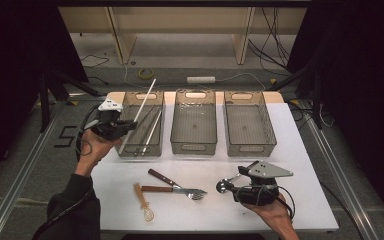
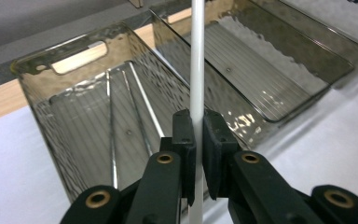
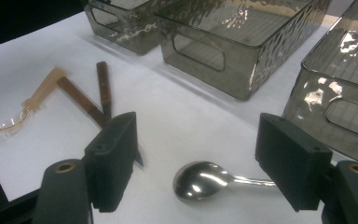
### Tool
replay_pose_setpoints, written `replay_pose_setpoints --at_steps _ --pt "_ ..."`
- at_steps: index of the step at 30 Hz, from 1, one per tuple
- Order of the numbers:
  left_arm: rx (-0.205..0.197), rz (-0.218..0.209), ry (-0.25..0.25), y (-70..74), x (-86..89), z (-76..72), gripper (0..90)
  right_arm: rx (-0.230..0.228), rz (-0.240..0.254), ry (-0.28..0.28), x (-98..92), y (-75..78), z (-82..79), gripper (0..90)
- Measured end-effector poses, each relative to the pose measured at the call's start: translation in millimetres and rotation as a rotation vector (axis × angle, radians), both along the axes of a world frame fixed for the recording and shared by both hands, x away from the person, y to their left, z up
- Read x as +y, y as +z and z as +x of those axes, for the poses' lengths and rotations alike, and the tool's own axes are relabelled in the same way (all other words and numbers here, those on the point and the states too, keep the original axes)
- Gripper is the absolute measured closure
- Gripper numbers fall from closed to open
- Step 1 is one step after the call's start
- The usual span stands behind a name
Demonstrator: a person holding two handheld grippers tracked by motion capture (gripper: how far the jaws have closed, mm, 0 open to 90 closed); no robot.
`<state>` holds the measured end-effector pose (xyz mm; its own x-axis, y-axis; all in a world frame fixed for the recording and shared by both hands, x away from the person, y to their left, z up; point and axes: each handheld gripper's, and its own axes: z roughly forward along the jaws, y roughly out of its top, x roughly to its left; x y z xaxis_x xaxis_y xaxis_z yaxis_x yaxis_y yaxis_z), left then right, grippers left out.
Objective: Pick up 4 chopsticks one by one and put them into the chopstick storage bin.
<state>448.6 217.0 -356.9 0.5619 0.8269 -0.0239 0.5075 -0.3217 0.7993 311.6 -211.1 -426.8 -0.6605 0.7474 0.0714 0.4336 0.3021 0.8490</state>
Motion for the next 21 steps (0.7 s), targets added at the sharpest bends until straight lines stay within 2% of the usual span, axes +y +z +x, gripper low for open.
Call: replay_pose_setpoints --at_steps 11,15,17,21 --pt "-0.015 -0.032 0.07 0.0 3.2 26.2 83.9 -0.007 0.005 0.004 0.3 0.3 0.1 30.4" --pt "-0.009 -0.016 0.097 0.8 6.3 38.1 83.9 -0.004 0.005 0.011 1.3 0.1 -0.2 30.4" --pt "-0.013 -0.03 0.11 -0.1 7.4 42.5 83.9 -0.006 0.003 0.014 1.8 -0.1 -0.3 30.4" --pt "-0.004 -0.018 0.128 -6.5 9.4 50.2 83.8 -0.005 0.002 0.015 2.3 -0.3 -0.4 30.4"
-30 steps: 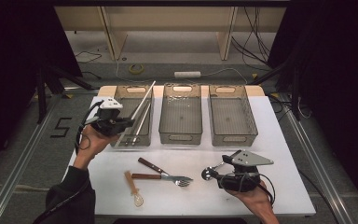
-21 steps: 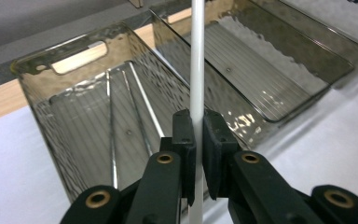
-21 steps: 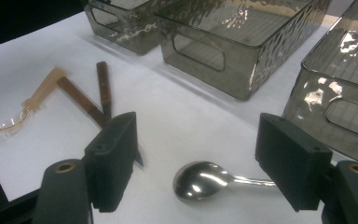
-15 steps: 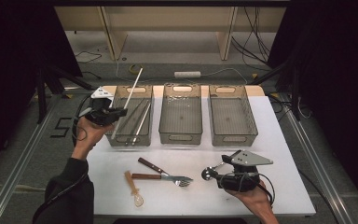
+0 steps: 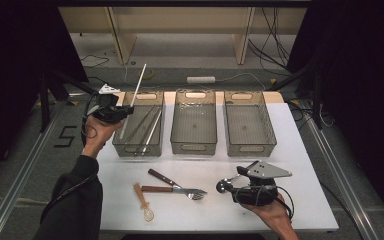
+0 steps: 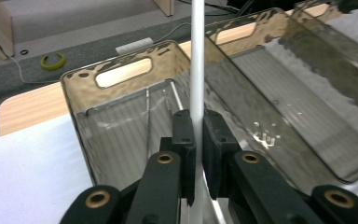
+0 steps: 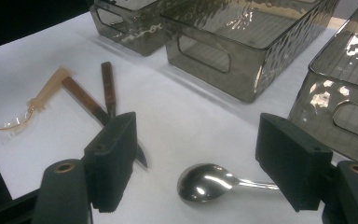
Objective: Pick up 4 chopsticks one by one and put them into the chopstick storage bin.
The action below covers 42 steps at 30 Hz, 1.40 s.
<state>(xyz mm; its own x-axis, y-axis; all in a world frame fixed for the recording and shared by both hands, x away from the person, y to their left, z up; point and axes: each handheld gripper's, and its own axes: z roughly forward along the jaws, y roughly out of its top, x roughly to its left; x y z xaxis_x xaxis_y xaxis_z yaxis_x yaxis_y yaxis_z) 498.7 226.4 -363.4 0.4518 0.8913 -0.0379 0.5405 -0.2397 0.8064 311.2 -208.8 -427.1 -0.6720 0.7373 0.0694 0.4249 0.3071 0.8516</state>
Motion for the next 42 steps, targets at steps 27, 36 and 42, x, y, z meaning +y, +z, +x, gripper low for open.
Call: replay_pose_setpoints --at_steps 27,36,42 --pt "0.082 0.034 0.046 -48.0 -1.7 13.1 83.3 0.0 -0.017 0.017 3.7 -1.0 -1.2 30.6" --pt "0.124 0.059 0.049 -61.3 -6.2 13.3 82.7 0.001 -0.02 0.023 4.2 -1.1 -1.3 30.6" --pt "0.137 0.036 0.065 -64.0 -4.8 11.4 80.0 0.001 -0.019 0.022 4.2 -1.1 -1.4 30.6"
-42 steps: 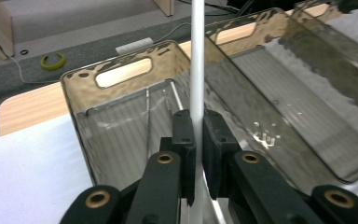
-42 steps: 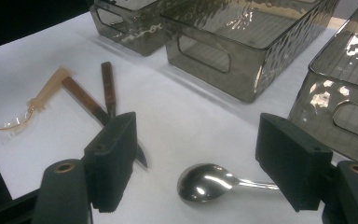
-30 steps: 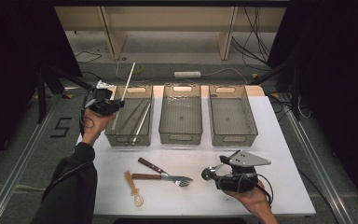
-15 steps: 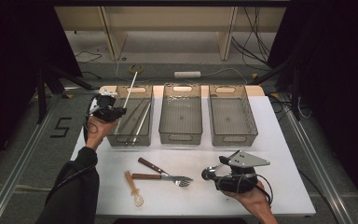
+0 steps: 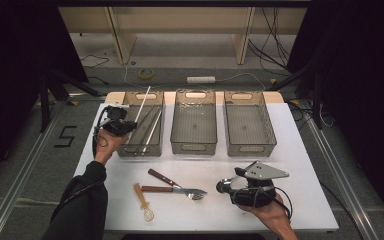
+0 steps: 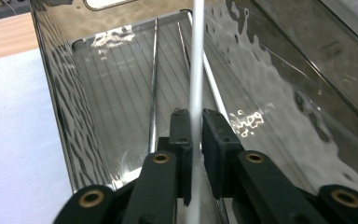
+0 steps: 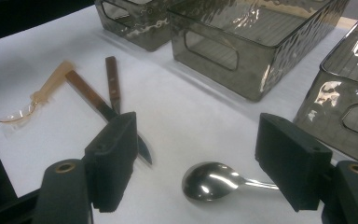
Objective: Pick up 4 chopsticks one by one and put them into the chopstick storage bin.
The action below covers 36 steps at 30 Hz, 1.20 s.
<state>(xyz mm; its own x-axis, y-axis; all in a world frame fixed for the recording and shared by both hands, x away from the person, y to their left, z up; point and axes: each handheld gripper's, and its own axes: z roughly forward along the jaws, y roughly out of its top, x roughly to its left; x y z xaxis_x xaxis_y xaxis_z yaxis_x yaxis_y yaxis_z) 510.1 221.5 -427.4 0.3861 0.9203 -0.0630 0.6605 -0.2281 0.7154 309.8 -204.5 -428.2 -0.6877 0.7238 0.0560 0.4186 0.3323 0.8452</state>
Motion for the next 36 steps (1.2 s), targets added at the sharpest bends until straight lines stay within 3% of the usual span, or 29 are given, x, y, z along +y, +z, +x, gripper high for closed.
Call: replay_pose_setpoints --at_steps 5,8,11,13,18,23,28,36 --pt "0.007 -0.037 0.017 7.7 2.2 -7.4 68.8 0.002 -0.002 -0.001 0.0 0.0 0.1 30.6" --pt "0.004 -0.074 0.03 13.8 2.7 -19.4 59.9 0.002 0.001 -0.001 -0.1 0.1 0.0 30.6" --pt "0.017 -0.056 0.03 20.2 0.2 -29.0 51.9 0.002 0.0 -0.001 0.0 0.1 0.1 30.6" --pt "0.01 -0.074 0.046 26.6 -0.2 -37.1 47.0 0.001 -0.001 0.002 0.5 0.3 -0.3 30.6" --pt "0.038 -0.042 0.027 31.5 -9.9 -61.1 38.0 0.0 0.0 0.004 0.5 0.4 -1.0 30.6" --pt "0.082 -0.01 0.008 26.8 -19.7 -85.3 31.3 -0.004 -0.003 0.005 0.4 1.1 -2.4 30.6" --pt "0.117 -0.007 0.019 18.1 -22.1 -104.4 27.5 -0.004 -0.005 0.006 0.5 0.6 -2.0 30.6" --pt "0.15 0.015 0.003 3.8 -24.1 -124.6 24.6 -0.004 -0.005 0.006 1.3 -0.1 -1.8 30.6"
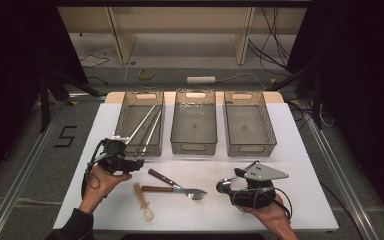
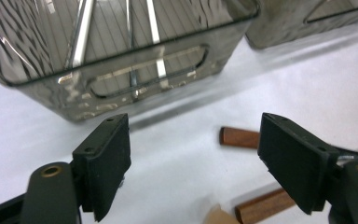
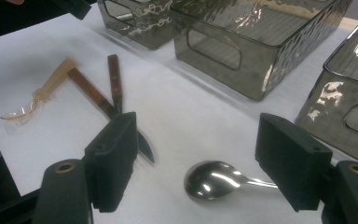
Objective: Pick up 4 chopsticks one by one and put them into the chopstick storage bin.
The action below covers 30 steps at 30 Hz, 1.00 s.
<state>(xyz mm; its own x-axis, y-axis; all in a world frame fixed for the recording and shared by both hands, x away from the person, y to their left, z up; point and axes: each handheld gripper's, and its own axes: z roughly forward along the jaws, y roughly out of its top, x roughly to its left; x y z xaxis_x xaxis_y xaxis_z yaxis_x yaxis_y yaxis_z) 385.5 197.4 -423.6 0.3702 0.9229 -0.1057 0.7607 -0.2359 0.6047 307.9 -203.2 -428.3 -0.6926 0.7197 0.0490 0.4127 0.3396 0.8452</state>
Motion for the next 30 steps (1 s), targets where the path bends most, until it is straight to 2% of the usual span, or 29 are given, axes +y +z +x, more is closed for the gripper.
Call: replay_pose_setpoints --at_steps 7,11,20,28,30 --pt "-0.012 -0.007 -0.009 -1.5 -2.4 -15.2 23.9 0.004 -0.004 0.004 0.9 -0.3 -0.5 30.6" --pt "-0.018 -0.012 0.001 -3.4 -3.0 -25.7 23.3 0.001 -0.007 0.003 2.1 -0.9 -0.9 30.6" --pt "0.0 -0.024 0.021 -10.4 -6.2 -47.6 22.1 -0.001 -0.004 0.003 2.3 -0.7 -1.8 30.6" --pt "0.017 -0.026 0.012 -13.9 -15.8 -61.0 21.4 -0.004 -0.006 0.01 2.7 -1.1 -2.3 30.6" --pt "0.02 -0.032 0.025 -15.1 -16.1 -63.5 21.5 -0.006 -0.006 0.011 2.8 -1.2 -2.4 30.6"
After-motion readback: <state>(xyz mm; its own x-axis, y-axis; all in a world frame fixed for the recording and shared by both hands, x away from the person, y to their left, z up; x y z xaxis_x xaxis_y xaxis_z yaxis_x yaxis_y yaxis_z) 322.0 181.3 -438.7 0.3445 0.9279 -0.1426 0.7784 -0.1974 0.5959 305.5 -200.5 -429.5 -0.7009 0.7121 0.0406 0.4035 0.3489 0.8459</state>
